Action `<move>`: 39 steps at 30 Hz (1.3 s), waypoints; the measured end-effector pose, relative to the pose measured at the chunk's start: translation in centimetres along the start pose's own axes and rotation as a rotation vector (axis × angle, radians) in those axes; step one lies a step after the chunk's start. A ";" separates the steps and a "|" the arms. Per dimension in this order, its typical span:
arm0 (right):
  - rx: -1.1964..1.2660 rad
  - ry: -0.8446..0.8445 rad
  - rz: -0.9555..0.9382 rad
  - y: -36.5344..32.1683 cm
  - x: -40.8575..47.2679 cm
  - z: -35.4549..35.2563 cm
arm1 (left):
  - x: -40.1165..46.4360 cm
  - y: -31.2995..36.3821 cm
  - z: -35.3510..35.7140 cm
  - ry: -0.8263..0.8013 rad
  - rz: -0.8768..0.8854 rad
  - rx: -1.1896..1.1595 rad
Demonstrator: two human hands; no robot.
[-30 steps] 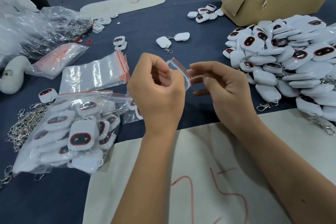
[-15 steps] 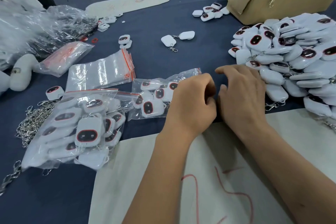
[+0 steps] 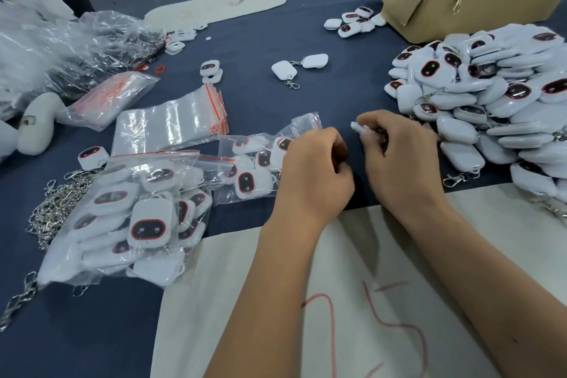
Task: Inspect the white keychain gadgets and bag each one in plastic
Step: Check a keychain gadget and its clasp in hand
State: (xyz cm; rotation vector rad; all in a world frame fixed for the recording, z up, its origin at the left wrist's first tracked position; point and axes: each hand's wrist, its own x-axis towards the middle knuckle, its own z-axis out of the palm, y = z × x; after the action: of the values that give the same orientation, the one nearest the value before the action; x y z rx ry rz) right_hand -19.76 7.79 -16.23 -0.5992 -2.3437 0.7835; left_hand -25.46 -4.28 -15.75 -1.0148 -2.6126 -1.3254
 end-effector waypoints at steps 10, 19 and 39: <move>0.521 0.100 0.129 -0.1 0.3 -0.1 | 0.2 0.5 0.4 -0.031 -0.249 -0.360; 0.988 -0.153 0.259 -0.4 0.5 -0.2 | 0.7 1.5 -1.4 0.074 -0.680 -0.886; 1.110 -0.302 0.238 -0.3 0.2 -0.1 | 0.2 0.3 -3.9 -0.127 -0.685 -1.050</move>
State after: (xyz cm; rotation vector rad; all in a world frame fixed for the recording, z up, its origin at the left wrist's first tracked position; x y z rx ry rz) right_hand -19.97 7.72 -15.87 -0.2502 -1.6602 2.1506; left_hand -26.41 -6.91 -13.00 -0.1206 -2.3335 -3.0170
